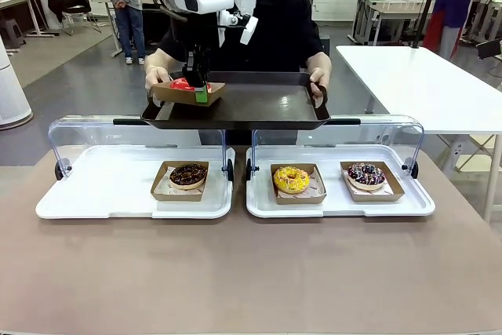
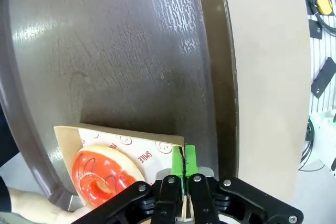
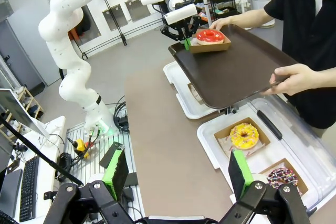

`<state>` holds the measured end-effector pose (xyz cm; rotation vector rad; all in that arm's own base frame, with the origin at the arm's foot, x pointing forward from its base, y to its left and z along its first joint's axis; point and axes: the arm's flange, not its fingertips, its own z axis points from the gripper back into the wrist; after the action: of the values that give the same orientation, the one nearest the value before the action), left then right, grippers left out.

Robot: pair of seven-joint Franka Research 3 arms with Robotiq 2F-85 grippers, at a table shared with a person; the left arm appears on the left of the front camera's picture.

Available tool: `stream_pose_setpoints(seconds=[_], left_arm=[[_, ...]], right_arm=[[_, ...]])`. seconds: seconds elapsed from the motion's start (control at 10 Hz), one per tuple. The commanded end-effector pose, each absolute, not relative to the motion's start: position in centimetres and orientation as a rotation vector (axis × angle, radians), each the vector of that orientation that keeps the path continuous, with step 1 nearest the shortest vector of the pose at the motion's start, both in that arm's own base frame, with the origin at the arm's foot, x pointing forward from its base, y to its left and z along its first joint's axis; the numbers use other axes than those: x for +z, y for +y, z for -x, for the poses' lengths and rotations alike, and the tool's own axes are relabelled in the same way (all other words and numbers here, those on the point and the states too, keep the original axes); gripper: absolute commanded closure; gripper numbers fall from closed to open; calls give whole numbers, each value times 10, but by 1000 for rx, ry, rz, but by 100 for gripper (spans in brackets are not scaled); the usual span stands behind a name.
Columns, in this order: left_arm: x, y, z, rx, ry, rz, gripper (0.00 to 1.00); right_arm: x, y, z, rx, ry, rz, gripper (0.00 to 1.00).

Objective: Provide the desired donut to the person.
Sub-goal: Place the picked Paper togo box onto the Handle tray extended by the person.

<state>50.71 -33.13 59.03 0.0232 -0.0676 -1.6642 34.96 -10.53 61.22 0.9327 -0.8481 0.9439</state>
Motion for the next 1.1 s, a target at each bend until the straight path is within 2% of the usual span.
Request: stream_pose_setpoints(seconds=[0.0, 0.3, 0.4, 0.5, 0.6, 0.8, 0.9, 1.0], left_arm=[[581, -330, -508, -1650, -57, -4, 99], [578, -330, -512, -1661, -51, 36, 97], [578, -330, -513, -1661, -53, 45, 39], [579, -330, -512, -1664, -58, 47, 37], [582, -329, -513, -1668, -66, 47, 0], [584, -328, -512, -1667, -71, 50, 0], [585, -328, -513, -1665, -73, 52, 18], [585, -328, -513, -1665, -74, 55, 9]], right_arm=[[613, -105, -351, 954, -869, -945, 0], [613, -105, -351, 954, -869, -945, 0], [613, -105, -351, 954, -869, -945, 0], [613, -105, -351, 954, -869, -945, 0], [613, -105, -351, 954, -869, -945, 0], [613, -105, -351, 954, -869, -945, 0], [613, -105, -351, 954, -869, -945, 0], [613, -105, -351, 954, -869, -945, 0]])
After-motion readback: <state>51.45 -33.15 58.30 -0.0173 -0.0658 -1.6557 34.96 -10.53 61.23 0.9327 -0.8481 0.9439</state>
